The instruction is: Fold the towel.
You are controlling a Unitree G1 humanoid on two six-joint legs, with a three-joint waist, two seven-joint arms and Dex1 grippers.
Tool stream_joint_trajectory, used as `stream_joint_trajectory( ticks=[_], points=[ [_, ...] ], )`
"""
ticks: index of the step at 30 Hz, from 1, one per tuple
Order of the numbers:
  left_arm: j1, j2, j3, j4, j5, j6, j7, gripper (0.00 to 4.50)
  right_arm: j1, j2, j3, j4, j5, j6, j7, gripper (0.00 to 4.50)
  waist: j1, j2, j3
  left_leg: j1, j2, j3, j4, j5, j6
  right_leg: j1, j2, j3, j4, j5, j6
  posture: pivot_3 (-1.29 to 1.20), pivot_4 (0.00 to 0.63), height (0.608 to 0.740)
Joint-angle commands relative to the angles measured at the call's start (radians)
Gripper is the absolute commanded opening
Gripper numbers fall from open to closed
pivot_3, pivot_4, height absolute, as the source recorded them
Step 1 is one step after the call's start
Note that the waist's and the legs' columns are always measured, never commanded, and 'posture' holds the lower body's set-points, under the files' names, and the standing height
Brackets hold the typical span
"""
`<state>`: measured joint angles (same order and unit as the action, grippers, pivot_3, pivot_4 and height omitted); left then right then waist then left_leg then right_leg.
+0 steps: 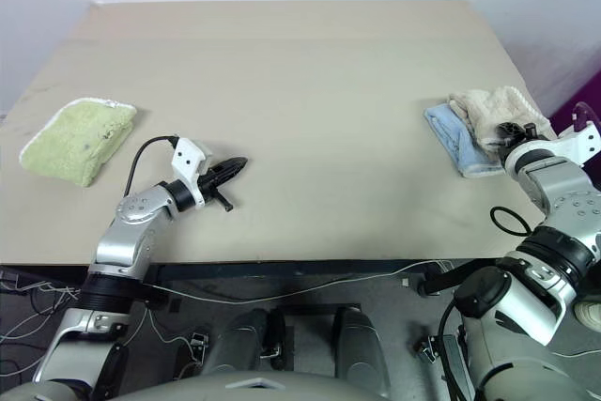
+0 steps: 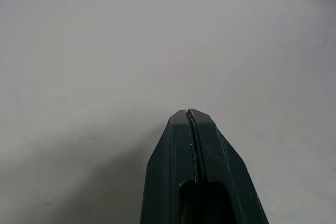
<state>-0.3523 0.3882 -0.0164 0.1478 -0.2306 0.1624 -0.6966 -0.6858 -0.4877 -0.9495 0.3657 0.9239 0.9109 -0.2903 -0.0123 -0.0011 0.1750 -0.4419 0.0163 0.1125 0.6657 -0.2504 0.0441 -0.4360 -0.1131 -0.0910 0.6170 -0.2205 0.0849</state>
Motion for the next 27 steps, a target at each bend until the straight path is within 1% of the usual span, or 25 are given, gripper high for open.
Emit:
stream_joint_trajectory(
  ticks=[1,3,4,8,10,14,18,21,24,27],
  points=[
    [-0.023,-0.002,0.006,0.001,-0.002,-0.030,-0.011,0.00,0.008,-0.002,-0.015,-0.075,0.046,-0.001,-0.018,3.61,0.000,0.000,0.000,0.000,0.000,0.000,0.000,0.000,0.000,0.000,0.000,0.000,0.000,0.000,0.000,0.00,0.150,0.740],
    [-0.029,-0.003,0.004,0.009,-0.002,-0.031,-0.017,0.00,0.017,0.003,-0.023,-0.093,0.057,-0.019,-0.037,4.28,0.000,0.000,0.000,0.000,0.000,0.000,0.000,0.000,0.000,0.000,0.000,0.000,0.000,0.000,0.000,0.00,0.150,0.740],
    [-0.032,-0.004,0.002,0.011,-0.002,-0.030,-0.019,0.00,0.019,0.005,-0.028,-0.101,0.056,-0.041,-0.043,4.49,0.000,0.000,0.000,0.000,0.000,0.000,0.000,0.000,0.000,0.000,0.000,0.000,0.000,0.000,0.000,0.00,0.150,0.740],
    [-0.036,-0.007,-0.001,0.015,-0.001,-0.029,-0.030,0.00,0.021,0.013,-0.032,-0.134,0.047,-0.136,-0.048,4.49,0.000,0.000,0.000,0.000,0.000,0.000,0.000,0.000,0.000,0.000,0.000,0.000,0.000,0.000,0.000,0.00,0.150,0.740],
    [-0.036,-0.010,-0.003,0.012,0.002,-0.027,-0.029,0.00,0.036,0.002,0.001,-0.162,0.016,-0.181,-0.019,4.49,0.001,0.000,0.000,0.000,0.000,0.000,0.000,0.000,0.000,0.000,0.000,0.000,0.000,0.000,0.000,0.00,0.150,0.740],
    [-0.037,-0.001,0.026,0.014,0.003,-0.013,0.009,0.00,0.123,-0.021,0.322,-0.346,-0.175,-0.262,0.167,4.49,-0.005,0.002,0.000,0.000,0.000,0.000,0.000,0.000,0.000,0.000,0.000,0.000,0.000,0.000,0.000,0.00,0.150,0.740],
    [-0.032,0.001,0.066,0.020,0.000,-0.008,0.072,0.00,0.204,-0.036,0.605,-0.458,-0.362,-0.363,0.324,4.49,-0.007,0.002,0.000,0.001,0.001,0.000,0.000,0.000,0.000,0.000,0.001,0.001,0.000,0.000,0.001,0.00,0.150,0.740],
    [-0.018,-0.005,0.105,0.003,-0.037,0.026,0.097,0.00,0.222,-0.017,0.712,-0.490,-0.426,-0.410,0.395,4.49,-0.001,0.002,0.000,0.001,0.000,0.000,0.000,0.000,0.000,0.000,0.001,0.001,0.000,0.000,0.001,0.00,0.150,0.740],
    [0.042,0.006,0.128,-0.061,-0.049,0.058,0.110,0.00,0.232,-0.005,0.865,-0.505,-0.512,-0.469,0.501,4.49,0.001,0.002,0.000,0.000,0.000,0.000,0.002,0.000,0.000,0.001,0.000,0.000,0.000,0.000,0.001,0.00,0.150,0.740],
    [0.092,0.026,0.148,-0.105,-0.050,0.079,0.119,0.00,0.225,0.022,0.980,-0.506,-0.585,-0.521,0.572,4.49,0.000,0.002,0.000,0.000,0.000,0.000,0.002,0.000,0.000,0.001,0.000,0.000,-0.001,0.000,0.001,0.00,0.150,0.740]
  ],
)
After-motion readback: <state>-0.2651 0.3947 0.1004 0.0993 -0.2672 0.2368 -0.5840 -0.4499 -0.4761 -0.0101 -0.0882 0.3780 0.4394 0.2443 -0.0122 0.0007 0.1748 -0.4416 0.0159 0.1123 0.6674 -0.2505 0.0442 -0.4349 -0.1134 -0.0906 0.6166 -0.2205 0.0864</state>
